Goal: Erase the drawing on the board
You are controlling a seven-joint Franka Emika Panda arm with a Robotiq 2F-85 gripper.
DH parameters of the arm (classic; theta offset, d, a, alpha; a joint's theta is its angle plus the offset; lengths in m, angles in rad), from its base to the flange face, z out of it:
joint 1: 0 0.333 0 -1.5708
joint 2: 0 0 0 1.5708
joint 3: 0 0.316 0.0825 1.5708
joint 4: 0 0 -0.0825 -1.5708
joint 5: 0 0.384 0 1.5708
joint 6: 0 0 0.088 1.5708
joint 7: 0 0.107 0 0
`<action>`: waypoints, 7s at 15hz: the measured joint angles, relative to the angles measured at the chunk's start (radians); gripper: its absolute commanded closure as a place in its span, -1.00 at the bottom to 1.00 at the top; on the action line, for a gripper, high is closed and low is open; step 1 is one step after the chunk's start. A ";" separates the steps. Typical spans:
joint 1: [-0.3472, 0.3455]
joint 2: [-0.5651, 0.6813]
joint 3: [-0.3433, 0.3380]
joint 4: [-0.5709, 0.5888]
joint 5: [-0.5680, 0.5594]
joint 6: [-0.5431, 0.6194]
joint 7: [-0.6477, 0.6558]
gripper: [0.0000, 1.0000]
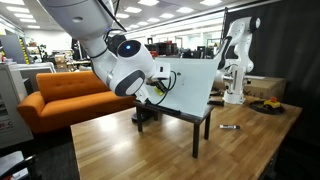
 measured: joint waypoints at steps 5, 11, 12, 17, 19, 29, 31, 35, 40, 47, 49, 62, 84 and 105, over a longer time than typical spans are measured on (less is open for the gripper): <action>-0.002 0.021 0.021 0.003 -0.015 0.000 -0.023 0.45; -0.008 0.063 0.055 0.010 -0.041 0.000 -0.050 0.45; -0.010 0.068 0.059 0.010 -0.046 0.000 -0.054 0.45; -0.019 0.101 0.083 0.013 -0.054 0.000 -0.077 0.45; -0.025 0.115 0.089 0.020 -0.057 0.000 -0.090 0.45; -0.075 0.142 0.107 0.069 -0.076 -0.001 -0.136 0.45; -0.086 0.142 0.107 0.069 -0.076 -0.001 -0.146 0.45; -0.105 0.142 0.103 0.068 -0.077 -0.001 -0.173 0.45; -0.125 0.142 0.096 0.071 -0.078 -0.001 -0.190 0.45; -0.144 0.142 0.094 0.111 -0.078 -0.001 -0.191 0.45; -0.147 0.142 0.094 0.123 -0.078 -0.001 -0.191 0.45; -0.115 0.142 0.055 0.195 -0.078 -0.003 -0.191 0.45; -0.008 0.142 0.037 0.184 -0.108 -0.002 -0.191 0.45; -0.047 0.137 0.093 0.227 -0.107 -0.002 -0.189 0.45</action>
